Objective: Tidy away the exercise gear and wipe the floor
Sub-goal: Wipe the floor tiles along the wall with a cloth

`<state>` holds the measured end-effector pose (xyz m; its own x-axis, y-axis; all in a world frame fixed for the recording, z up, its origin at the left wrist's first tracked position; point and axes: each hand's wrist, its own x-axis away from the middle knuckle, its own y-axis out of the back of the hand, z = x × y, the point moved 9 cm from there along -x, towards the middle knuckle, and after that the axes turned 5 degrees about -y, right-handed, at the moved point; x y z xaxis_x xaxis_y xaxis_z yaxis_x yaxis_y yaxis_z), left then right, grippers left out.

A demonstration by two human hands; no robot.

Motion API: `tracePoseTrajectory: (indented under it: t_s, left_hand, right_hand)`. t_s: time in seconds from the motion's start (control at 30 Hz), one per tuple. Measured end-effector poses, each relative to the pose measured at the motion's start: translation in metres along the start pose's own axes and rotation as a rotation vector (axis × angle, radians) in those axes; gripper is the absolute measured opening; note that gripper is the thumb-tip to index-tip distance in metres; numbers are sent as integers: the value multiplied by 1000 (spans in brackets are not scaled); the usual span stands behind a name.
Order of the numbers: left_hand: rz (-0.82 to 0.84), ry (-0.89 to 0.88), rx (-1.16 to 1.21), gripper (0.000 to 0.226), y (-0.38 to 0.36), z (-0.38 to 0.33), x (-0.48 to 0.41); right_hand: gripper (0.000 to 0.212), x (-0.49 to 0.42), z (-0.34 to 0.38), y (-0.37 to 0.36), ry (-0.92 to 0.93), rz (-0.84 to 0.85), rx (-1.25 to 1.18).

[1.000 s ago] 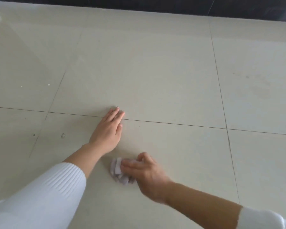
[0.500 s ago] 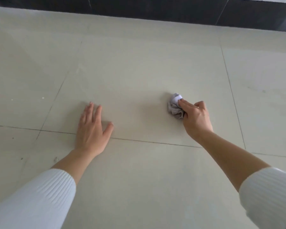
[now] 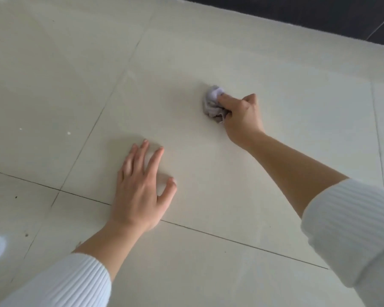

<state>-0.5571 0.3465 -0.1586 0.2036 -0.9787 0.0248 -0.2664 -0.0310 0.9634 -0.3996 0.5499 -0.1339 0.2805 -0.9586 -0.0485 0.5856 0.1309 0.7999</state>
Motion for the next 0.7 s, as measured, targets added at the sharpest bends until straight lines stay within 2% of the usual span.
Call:
tracePoseTrajectory:
  t_s: [0.1, 0.2, 0.23, 0.27, 0.37, 0.43, 0.47, 0.53, 0.6, 0.7]
  left_hand:
    - [33, 21, 5, 76, -3, 1, 1]
    - [48, 24, 1, 77, -3, 1, 0]
    - [49, 21, 1, 77, -3, 1, -1]
    - [51, 16, 0, 76, -3, 1, -1]
    - [49, 4, 2, 76, -5, 1, -1]
    - [38, 0, 3, 77, -5, 1, 0]
    - [35, -2, 5, 77, -5, 0, 1]
    - [35, -4, 19, 77, -5, 0, 1]
    - [38, -1, 49, 76, -5, 0, 0]
    - [17, 11, 144, 71, -3, 2, 0]
  right_hand:
    - [50, 59, 54, -27, 408, 135, 39]
    - [50, 95, 54, -30, 705, 363, 133]
    - [47, 85, 44, -27, 712, 384, 167]
    - [44, 64, 30, -23, 615, 362, 193]
    - [52, -20, -7, 2, 199, 22, 268]
    - [52, -49, -4, -6, -54, -71, 282]
    - [50, -53, 8, -17, -106, -78, 254]
    - [51, -47, 51, -50, -25, -23, 184]
    - [54, -17, 91, -77, 191, 98, 103]
    - [53, 41, 97, -75, 326, 233, 50]
